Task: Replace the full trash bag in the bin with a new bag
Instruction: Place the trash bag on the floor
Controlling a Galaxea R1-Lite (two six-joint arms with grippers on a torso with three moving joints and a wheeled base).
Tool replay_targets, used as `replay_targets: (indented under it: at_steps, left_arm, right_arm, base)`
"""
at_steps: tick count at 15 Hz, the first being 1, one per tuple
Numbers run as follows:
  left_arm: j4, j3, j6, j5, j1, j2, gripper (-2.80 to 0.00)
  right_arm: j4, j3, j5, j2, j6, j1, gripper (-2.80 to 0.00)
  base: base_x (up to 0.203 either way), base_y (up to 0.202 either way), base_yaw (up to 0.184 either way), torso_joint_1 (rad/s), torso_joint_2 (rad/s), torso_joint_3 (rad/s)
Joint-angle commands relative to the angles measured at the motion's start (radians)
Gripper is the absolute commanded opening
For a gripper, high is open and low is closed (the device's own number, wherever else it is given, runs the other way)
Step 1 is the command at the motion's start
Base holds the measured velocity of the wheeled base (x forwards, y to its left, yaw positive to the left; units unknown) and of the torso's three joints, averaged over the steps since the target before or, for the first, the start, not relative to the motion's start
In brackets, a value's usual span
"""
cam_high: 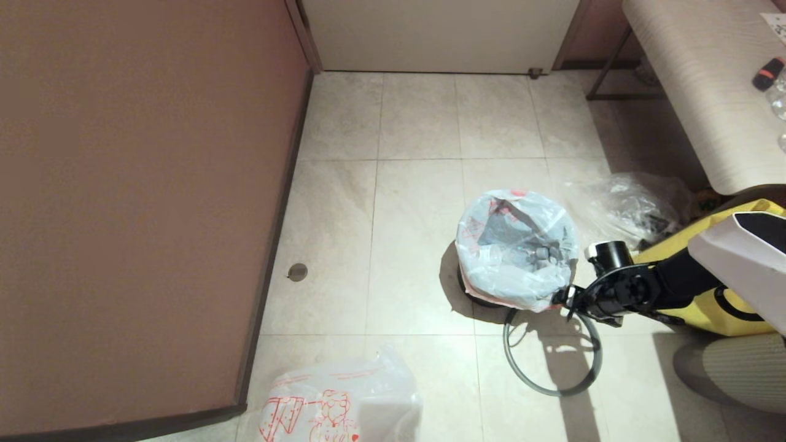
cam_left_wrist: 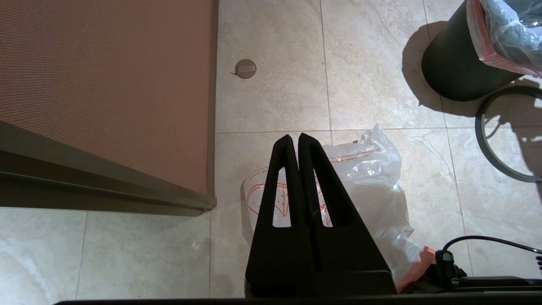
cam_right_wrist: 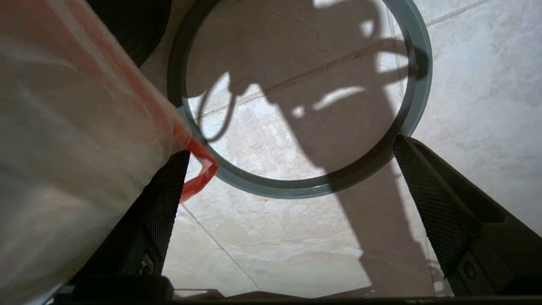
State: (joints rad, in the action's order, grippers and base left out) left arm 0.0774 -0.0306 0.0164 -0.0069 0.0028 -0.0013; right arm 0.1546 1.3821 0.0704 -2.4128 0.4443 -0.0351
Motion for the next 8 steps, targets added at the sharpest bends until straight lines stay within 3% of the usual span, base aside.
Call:
replay_targets:
  at_steps: [1,5,6,8]
  left_arm:
    - [0.001,0.0,0.0,0.001,0.0,0.001,-2.8]
    - [0.001,0.0,0.0,0.001,0.0,0.001,-2.8]
    - [0.001,0.0,0.0,0.001,0.0,0.001,-2.8]
    - [0.001,0.0,0.0,0.0,0.0,0.001,-2.8]
  right_arm:
    - [0.012,0.0,0.008,-0.041,-0.013,0.0,0.0]
    - [0.052,0.002,0.117,-0.054,-0.056,0.003,0.0]
    - [0.06,0.002,0.136,-0.046,-0.056,0.003,-2.8]
    - [0.059,-0.007,0.148,-0.009,-0.057,0.003,-2.8]
  base:
    - [0.0,0.0,0.0,0.0,0.0,0.0]
    - [0.0,0.0,0.0,0.0,0.0,0.0]
    - [0.0,0.0,0.0,0.0,0.0,0.0]
    - [0.0,0.0,0.0,0.0,0.0,0.0]
